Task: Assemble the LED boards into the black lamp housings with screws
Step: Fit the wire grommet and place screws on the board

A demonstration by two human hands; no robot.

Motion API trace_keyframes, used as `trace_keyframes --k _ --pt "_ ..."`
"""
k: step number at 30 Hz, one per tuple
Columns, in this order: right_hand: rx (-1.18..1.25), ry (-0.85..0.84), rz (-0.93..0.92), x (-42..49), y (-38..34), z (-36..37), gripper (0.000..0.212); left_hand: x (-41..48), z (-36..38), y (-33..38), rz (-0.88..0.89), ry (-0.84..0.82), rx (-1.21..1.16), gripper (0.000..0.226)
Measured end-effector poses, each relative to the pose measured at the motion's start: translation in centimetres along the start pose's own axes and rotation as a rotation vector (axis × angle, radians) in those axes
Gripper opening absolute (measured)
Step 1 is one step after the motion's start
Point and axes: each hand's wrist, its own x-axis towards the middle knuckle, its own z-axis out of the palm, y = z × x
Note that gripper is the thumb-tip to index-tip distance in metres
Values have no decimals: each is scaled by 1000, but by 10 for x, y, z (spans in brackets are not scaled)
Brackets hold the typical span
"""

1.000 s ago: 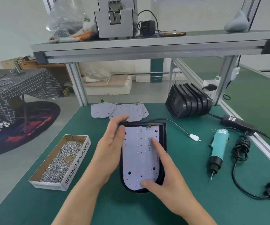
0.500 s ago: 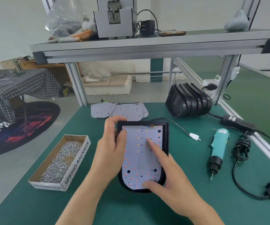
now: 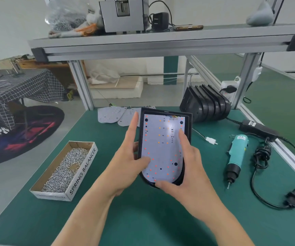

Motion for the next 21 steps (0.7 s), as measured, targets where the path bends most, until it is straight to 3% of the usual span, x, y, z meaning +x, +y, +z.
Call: trace_keyframes --k 6,11,15,18,21 --pt "2 80 -63 -1 9 8 124 -3 10 -7 38 44 38 98" --pt "83 48 -92 1 8 14 118 7 14 -13 -12 230 -52 61" --pt "344 298 77 19 -1 11 87 11 20 -17 -31 255 -75 53" --pt "293 403 176 42 -3 3 46 10 24 -21 -30 231 -45 55" --pt "282 479 127 58 -5 3 38 9 25 -28 -49 199 -38 58"
